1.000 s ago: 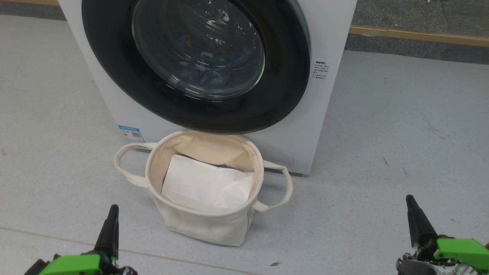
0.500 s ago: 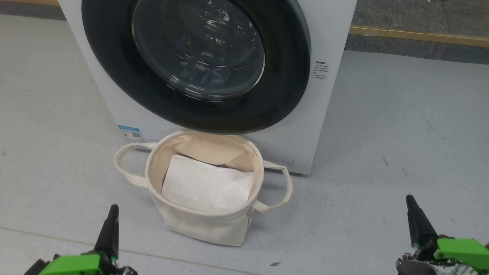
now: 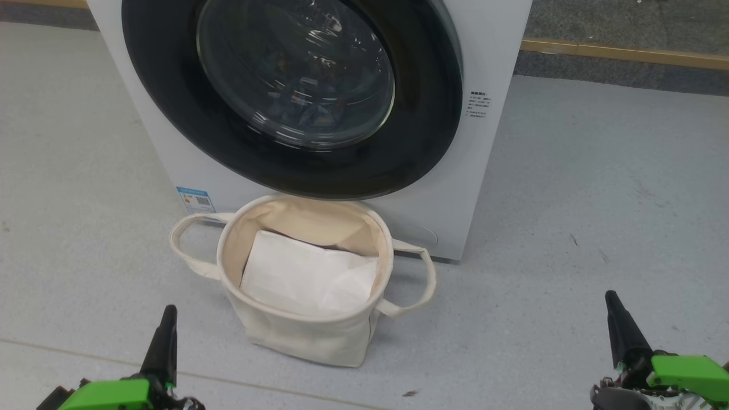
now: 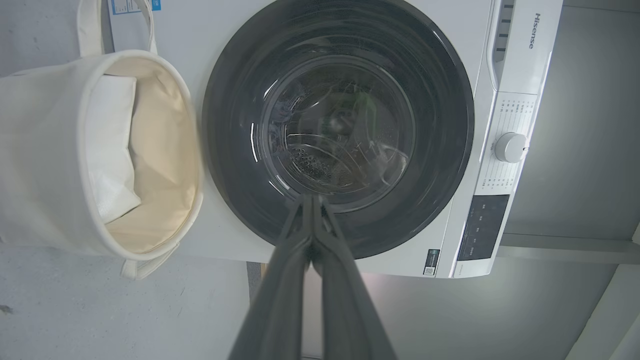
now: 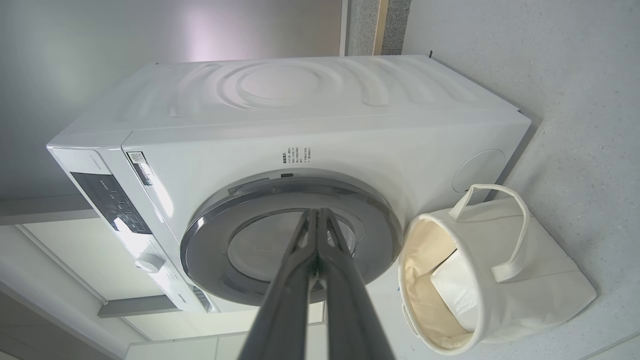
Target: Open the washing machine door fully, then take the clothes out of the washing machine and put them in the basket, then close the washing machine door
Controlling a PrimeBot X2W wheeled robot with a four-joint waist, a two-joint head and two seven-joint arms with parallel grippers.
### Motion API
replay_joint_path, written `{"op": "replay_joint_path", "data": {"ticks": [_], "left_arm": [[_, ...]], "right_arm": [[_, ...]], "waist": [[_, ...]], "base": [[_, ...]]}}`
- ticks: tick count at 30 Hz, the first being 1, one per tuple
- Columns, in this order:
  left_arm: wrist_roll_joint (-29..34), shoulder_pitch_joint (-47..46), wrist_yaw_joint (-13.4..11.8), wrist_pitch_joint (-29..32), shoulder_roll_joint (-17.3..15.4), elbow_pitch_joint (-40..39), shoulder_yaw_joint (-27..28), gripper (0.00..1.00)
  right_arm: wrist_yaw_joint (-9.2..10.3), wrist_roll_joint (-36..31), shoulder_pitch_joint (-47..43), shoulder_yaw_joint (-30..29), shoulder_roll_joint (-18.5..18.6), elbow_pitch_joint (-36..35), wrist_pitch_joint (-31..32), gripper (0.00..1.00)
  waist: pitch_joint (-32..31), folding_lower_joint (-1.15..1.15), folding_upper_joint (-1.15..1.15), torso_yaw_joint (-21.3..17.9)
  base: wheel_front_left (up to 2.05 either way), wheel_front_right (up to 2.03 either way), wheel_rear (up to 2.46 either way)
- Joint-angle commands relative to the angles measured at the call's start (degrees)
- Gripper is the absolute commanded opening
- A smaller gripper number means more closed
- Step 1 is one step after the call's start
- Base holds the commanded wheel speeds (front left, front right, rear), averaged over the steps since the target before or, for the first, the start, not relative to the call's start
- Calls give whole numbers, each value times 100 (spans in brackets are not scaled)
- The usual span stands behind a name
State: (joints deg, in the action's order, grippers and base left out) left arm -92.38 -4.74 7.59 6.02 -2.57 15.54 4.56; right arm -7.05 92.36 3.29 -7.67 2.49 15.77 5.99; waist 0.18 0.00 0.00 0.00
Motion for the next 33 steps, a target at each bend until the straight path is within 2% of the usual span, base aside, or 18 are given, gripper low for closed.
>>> {"op": "replay_joint_path", "data": {"ticks": [1, 33], "left_arm": [[24, -145, -10, 50, -33, -152, 199, 0], [26, -145, -10, 51, -32, -152, 200, 0]], "right_arm": [[-44, -24, 290, 110, 40, -175, 54, 0], [-44, -25, 290, 109, 39, -175, 54, 0]], "waist": [[0, 0, 0, 0], [0, 0, 0, 0]], "base": [[0, 0, 0], [0, 0, 0]]}}
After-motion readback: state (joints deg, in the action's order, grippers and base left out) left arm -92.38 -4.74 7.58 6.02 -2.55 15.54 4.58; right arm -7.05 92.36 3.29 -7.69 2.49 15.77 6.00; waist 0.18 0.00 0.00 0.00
